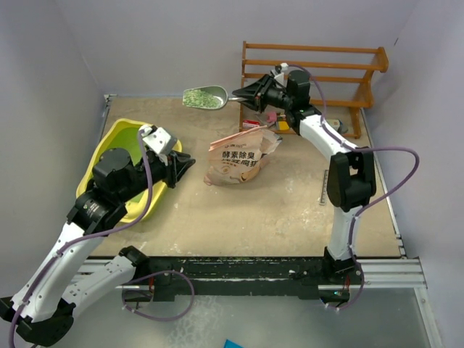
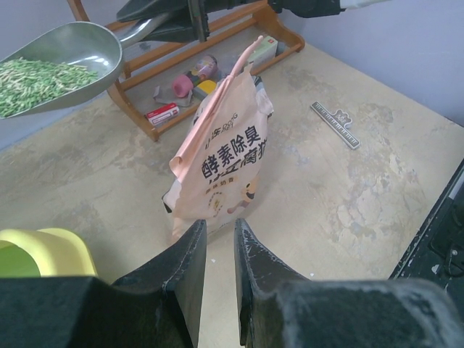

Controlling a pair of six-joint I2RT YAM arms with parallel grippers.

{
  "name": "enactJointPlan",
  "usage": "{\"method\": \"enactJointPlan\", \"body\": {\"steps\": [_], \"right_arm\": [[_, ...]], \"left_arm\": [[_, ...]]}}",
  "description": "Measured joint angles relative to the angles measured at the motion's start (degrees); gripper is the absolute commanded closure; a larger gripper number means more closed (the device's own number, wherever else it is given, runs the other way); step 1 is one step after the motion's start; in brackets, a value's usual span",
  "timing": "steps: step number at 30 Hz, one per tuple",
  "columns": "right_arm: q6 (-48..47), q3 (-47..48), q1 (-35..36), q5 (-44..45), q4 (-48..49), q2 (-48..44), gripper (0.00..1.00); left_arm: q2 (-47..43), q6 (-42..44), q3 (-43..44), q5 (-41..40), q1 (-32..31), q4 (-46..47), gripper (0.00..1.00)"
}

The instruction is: Fill the litter box with clean litter

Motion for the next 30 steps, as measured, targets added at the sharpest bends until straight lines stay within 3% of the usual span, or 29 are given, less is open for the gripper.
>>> {"method": "enactJointPlan", "body": {"steps": [30], "right_arm": [[-9.77,37.05,18.86,1.46,-19.08,23.61,1.00]], "left_arm": [[-3.89,-0.02,0.00,0.09,0.00,-0.87,0.75]]}}
